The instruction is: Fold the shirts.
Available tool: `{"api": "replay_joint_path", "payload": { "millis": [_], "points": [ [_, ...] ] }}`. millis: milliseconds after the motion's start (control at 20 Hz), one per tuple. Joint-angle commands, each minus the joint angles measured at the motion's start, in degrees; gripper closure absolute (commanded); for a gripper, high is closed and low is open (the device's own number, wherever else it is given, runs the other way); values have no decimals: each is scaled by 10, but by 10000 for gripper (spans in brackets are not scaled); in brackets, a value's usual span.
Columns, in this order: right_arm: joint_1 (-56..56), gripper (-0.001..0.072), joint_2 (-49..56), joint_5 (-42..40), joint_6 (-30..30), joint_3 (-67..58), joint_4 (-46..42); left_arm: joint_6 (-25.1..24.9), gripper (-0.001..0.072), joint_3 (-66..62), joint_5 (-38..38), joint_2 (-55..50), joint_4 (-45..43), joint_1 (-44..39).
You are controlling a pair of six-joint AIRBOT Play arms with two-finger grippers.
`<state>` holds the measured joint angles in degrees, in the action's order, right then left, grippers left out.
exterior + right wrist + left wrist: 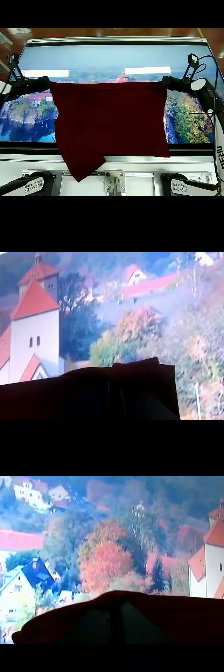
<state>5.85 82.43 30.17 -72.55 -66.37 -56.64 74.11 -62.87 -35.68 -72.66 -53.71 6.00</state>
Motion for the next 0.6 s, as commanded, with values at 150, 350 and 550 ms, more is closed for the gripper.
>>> {"api": "replay_joint_path", "payload": {
  "millis": [150,350,550],
  "points": [
    [0,656,62,-102,77,1,38,-4,671,-1,123,-106,19,-63],
    [0,655,89,-33,59,1,38,-4,671,-1,72,-128,18,-71],
    [9,655,83,24,22,1,13,-3,671,-1,-67,-123,-30,-49]
  ]
}}
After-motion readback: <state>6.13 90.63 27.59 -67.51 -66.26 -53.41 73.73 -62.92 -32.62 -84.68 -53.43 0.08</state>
